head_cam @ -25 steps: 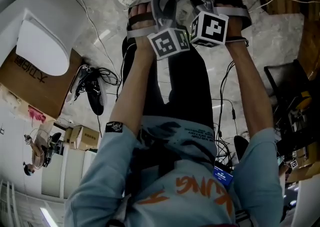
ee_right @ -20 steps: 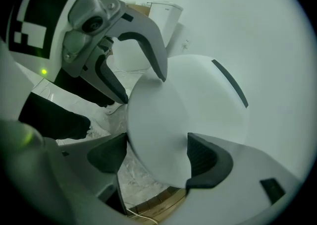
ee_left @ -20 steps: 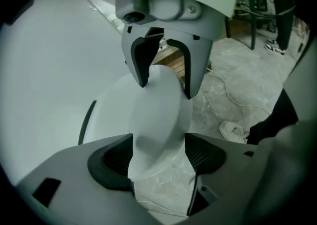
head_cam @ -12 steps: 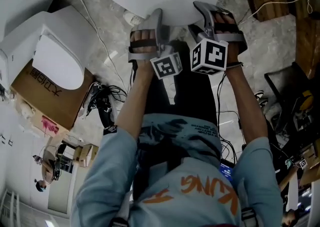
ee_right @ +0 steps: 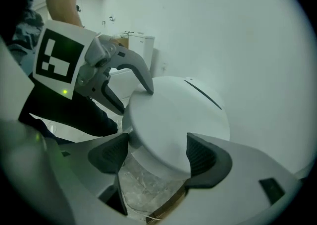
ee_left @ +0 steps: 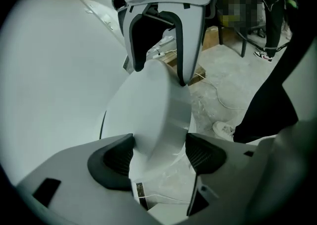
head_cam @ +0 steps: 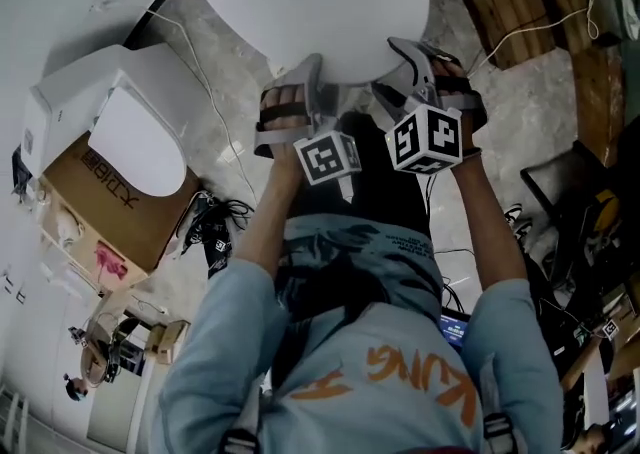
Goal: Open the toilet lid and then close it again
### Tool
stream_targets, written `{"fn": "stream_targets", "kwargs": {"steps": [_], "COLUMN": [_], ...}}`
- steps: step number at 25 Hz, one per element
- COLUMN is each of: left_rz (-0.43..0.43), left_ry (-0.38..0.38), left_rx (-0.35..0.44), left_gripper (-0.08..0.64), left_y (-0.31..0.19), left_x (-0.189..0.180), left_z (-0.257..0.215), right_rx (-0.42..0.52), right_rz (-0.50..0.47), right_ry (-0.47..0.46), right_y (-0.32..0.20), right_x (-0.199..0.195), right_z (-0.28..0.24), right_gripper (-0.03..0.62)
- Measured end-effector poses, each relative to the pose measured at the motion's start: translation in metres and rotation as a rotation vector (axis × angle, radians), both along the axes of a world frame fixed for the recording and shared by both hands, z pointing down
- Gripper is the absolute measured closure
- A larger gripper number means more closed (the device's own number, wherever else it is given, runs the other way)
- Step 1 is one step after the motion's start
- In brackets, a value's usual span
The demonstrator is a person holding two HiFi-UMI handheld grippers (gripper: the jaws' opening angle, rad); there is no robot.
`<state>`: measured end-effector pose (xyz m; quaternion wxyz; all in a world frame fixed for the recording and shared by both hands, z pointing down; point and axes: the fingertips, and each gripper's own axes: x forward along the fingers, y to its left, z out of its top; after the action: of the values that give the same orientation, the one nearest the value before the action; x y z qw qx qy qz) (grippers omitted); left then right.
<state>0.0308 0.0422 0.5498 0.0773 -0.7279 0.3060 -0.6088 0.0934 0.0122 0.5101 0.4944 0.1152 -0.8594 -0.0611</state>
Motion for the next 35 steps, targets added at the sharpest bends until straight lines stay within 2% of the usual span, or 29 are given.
{"fn": "stream_targets", "kwargs": {"steps": [3, 7, 9, 12, 16, 19, 24, 30, 35], "left_rz": [-0.003, -0.021, -0.024, -0.022, -0.025, -0.035, -0.001, 0.019, -0.005], "left_ry": [0.002, 0.031, 0.04, 0.061, 0.094, 0.124, 0.153, 0.217, 0.295], "left_rx": [0.002, 0.026, 0.04, 0.08, 0.133, 0.154, 0.239, 0.329, 0.426], "left_gripper": [0.215, 0.229, 0.218, 0.216, 0.215, 0.221, 0.294, 0.304, 0.341], "left_y": [-0.004, -0.008, -0.012, -0.019, -0.03, -0.035, -0.05, -0.074, -0.107], "left_x": [-0.002, -0.003, -0.004, -0.01, -0.02, -0.029, -0.035, -0.054, -0.077], "left_z": [-0.02, -0.054, -0.069, -0.094, -0.129, -0.15, -0.189, -0.236, -0.283], "right_rx": [-0.005, 0.102, 0.156, 0.186, 0.265, 0.295, 0.364, 0.439, 0.515], "right_rz": [-0.078, -0.225, -0.258, -0.25, -0.266, -0.252, -0.221, -0.188, -0.134], "right_ry": [-0.006, 0.072, 0.099, 0.097, 0.097, 0.076, 0.043, 0.028, -0.019], "right_y": [-0.002, -0.002, -0.007, -0.015, -0.021, -0.027, -0.048, -0.073, -0.108], "right_x": [-0.002, 0.003, 0.005, 0.0, -0.01, -0.018, -0.027, -0.048, -0.072], "right_z": [-0.018, -0.036, -0.045, -0.071, -0.107, -0.13, -0.175, -0.223, -0.271], "right_gripper": [0.212, 0.21, 0.233, 0.238, 0.293, 0.299, 0.318, 0.344, 0.394]}}
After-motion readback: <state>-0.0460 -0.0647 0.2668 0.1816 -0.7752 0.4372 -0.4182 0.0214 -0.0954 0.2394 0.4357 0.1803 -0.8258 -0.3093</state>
